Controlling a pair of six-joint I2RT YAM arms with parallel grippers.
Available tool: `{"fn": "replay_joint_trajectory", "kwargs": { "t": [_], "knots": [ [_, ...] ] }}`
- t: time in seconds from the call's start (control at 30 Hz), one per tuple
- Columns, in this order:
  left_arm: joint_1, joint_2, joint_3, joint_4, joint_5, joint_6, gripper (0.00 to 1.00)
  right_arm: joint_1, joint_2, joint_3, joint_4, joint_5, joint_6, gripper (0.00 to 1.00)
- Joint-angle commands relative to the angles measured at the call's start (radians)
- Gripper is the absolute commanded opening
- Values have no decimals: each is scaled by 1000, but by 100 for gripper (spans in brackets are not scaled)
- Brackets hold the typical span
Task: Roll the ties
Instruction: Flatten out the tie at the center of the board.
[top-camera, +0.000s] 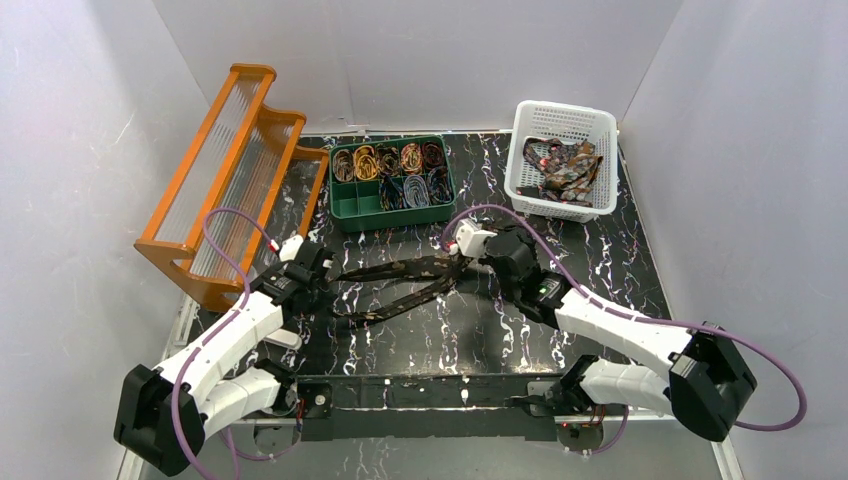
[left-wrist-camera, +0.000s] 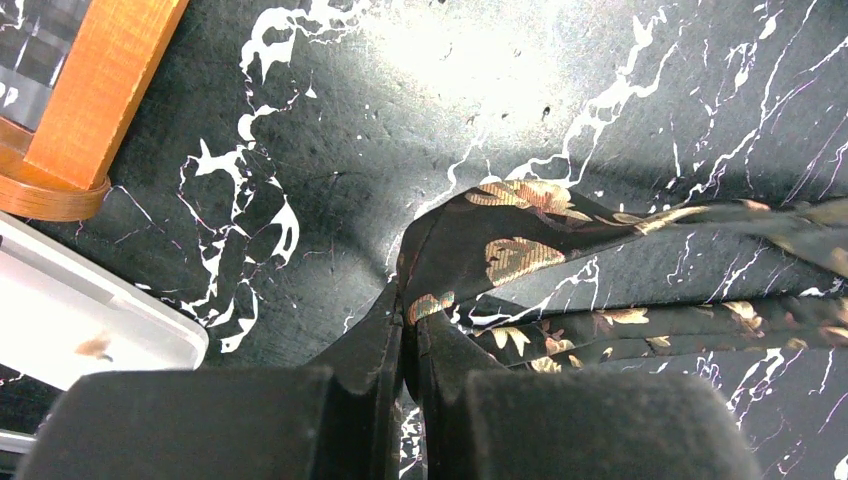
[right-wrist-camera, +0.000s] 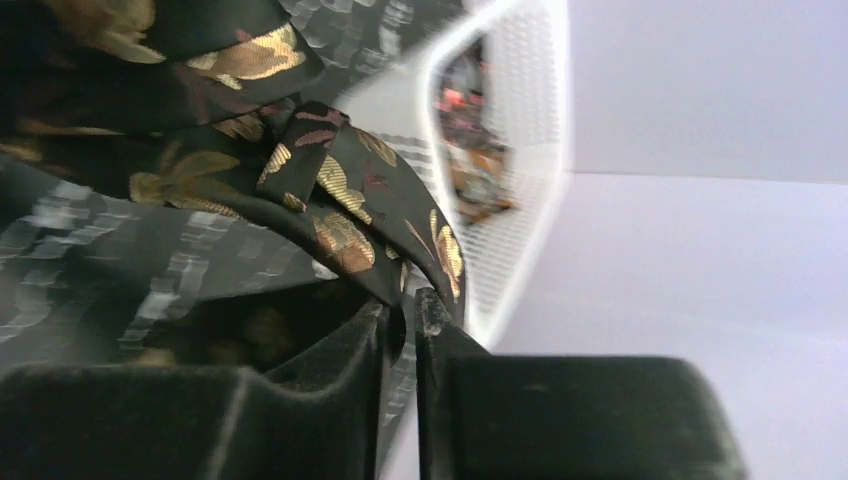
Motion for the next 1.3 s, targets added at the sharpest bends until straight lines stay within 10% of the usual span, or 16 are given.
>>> {"fn": "replay_joint_trajectory", "kwargs": {
  "t": [0.0, 0.1, 0.33, 0.67, 0.97, 1.27],
  "knots": [
    [9, -8, 20, -25, -20, 6, 0, 65, -12, 100, -308, -229, 309, 26],
    [11, -8, 24, -34, -29, 3, 0, 75, -35, 118, -464, -547, 566, 38],
    [18, -18, 34, -49, -40, 12, 0, 74, -411, -53, -252, -403, 1013, 96],
    [24, -31, 61, -88, -57, 25, 0, -50, -303, 15, -572, -238, 1778, 93],
    [29, -40, 76, -113, -58, 48, 0, -617, -153, -15, -508, -910, 1818, 98],
    [31, -44, 69, -101, -32, 60, 0, -689, -86, 1, -474, -689, 1940, 93]
  ]
}}
